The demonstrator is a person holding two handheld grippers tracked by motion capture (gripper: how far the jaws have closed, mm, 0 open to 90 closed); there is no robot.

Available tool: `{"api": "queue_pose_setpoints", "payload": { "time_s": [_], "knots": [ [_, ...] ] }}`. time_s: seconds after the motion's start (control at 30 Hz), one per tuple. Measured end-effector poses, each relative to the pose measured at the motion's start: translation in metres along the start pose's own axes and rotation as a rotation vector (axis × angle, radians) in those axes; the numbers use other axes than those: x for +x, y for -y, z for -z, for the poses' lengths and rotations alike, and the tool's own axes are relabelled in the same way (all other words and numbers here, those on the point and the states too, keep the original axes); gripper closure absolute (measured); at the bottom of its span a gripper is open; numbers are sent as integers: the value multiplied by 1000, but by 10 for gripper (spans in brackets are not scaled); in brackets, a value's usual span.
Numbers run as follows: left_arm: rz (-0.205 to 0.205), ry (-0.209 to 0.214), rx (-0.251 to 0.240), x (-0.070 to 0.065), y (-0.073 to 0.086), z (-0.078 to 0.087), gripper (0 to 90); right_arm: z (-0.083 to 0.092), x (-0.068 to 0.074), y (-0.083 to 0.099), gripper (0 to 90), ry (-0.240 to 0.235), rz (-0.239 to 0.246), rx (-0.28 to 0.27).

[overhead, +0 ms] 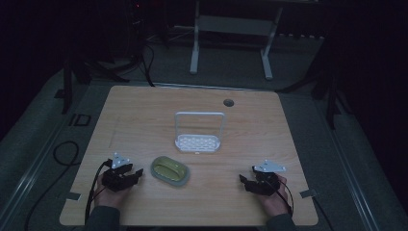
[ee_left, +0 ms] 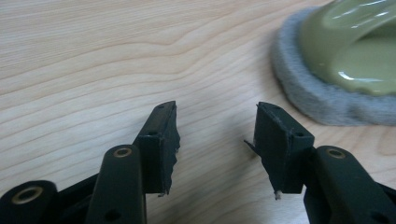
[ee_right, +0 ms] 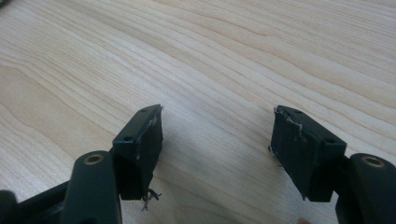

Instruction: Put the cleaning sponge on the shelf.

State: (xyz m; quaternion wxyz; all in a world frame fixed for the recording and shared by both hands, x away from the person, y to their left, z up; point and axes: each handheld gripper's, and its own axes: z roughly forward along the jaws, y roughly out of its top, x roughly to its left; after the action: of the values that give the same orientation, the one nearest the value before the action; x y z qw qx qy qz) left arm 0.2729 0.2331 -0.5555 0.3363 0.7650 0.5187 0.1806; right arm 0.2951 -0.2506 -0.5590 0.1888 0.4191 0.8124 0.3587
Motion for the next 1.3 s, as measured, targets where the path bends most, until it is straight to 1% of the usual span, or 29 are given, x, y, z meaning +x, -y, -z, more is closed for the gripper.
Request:
{"api": "queue_pose_setpoints", "payload": {
  "time_s": [0.03,0.07,0.1,0.13,0.17,0.23,0.27,0.3,0.33,0.37,0.4,0.43,0.47,0.5,0.53,0.57,0.6,0.63,0.67,0.83,0.87,0.93,1.07,1.13,1.3],
  "knots": [
    [-6,15,0,-1,-1,0,522,0,0,0,333,0,0,0],
    [-6,15,0,-1,-1,0,527,0,0,0,333,0,0,0],
    [-23,29,-9,-3,-3,2,538,0,0,0,334,0,0,0],
    [-23,29,-9,-3,-3,2,540,0,0,0,334,0,0,0],
    [-38,35,-14,-5,-4,3,540,0,0,0,334,0,0,0],
    [-59,31,-21,-8,-5,5,555,0,0,0,333,0,0,0],
    [-69,34,-26,-9,-5,7,578,0,0,0,333,1,1,0],
    [-74,40,-32,-10,-5,8,578,0,0,0,333,1,1,0],
    [-77,54,-36,-11,-5,10,613,0,0,0,333,1,1,0],
    [-76,71,-40,-12,-6,11,613,0,0,0,333,1,1,0],
    [-83,89,-40,-14,-6,13,648,0,0,0,333,1,0,0],
    [-91,91,-39,-16,-7,14,678,0,0,0,333,1,1,0],
    [-109,96,-43,-19,-8,17,678,0,0,0,333,1,1,0],
    [-122,106,-50,-22,-9,19,751,0,0,0,333,1,0,0],
    [-128,117,-56,-23,-10,20,781,0,0,0,333,1,0,0],
    [-137,137,-62,-25,-11,22,781,0,0,0,333,1,0,0],
    [-142,154,-68,-27,-12,24,858,0,0,0,333,1,0,0],
    [-158,185,-70,-32,-15,27,880,0,0,0,333,2,1,0],
    [-158,185,-70,-32,-15,27,890,0,0,0,333,2,1,0],
    [-191,210,-42,-43,-20,27,898,0,0,0,333,1,0,0],
    [-207,228,-41,-48,-23,27,898,0,0,0,333,1,0,0],
    [-214,234,-41,-49,-25,27,898,0,0,0,333,1,1,0],
    [-237,267,-47,-58,-33,25,898,0,0,0,332,2,1,0],
    [-261,280,-44,-65,-37,23,899,0,0,0,331,2,0,0],
    [-307,296,-23,-78,-45,14,899,0,0,0,330,2,0,0]
  ]
}}
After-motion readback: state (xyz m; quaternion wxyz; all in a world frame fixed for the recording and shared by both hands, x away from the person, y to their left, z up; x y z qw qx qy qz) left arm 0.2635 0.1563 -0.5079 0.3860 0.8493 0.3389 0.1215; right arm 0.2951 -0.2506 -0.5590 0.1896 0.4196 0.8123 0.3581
